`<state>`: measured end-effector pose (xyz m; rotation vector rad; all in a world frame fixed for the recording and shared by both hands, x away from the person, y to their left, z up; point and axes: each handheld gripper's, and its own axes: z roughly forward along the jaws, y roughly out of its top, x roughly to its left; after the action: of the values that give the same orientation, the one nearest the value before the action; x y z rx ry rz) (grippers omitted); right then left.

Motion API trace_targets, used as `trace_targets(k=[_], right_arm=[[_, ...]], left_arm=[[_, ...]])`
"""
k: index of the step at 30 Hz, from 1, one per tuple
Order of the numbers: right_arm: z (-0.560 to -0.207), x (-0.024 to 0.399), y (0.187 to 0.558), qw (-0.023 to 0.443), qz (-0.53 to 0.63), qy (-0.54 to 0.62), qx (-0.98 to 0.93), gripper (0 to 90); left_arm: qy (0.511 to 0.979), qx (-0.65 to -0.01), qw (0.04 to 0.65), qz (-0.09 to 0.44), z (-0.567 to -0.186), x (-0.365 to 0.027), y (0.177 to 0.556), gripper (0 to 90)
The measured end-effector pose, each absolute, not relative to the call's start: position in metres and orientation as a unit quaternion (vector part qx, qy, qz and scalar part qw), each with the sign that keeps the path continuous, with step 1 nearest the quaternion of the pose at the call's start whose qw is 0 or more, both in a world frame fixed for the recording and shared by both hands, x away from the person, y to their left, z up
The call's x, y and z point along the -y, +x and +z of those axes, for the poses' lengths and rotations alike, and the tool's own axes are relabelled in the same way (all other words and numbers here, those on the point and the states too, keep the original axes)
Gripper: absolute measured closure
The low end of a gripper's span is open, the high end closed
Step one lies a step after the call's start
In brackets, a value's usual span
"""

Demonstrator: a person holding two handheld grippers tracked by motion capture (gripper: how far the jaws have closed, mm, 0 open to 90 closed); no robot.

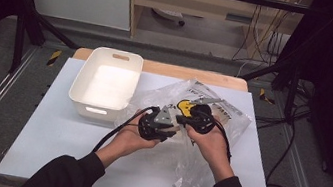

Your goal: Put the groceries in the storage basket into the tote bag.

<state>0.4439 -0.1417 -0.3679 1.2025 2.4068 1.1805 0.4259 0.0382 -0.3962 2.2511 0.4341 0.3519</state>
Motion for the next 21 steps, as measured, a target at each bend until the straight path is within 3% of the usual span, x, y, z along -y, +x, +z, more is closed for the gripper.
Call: trace_targets(k=[21], right_arm=[[-0.374,0.144,0.437,0.099,0.397,0.408,-0.816,90.0]], left_arm=[[0.891,-0.166,0.396,0.146,-0.414,-0.025,0.432,70.0]])
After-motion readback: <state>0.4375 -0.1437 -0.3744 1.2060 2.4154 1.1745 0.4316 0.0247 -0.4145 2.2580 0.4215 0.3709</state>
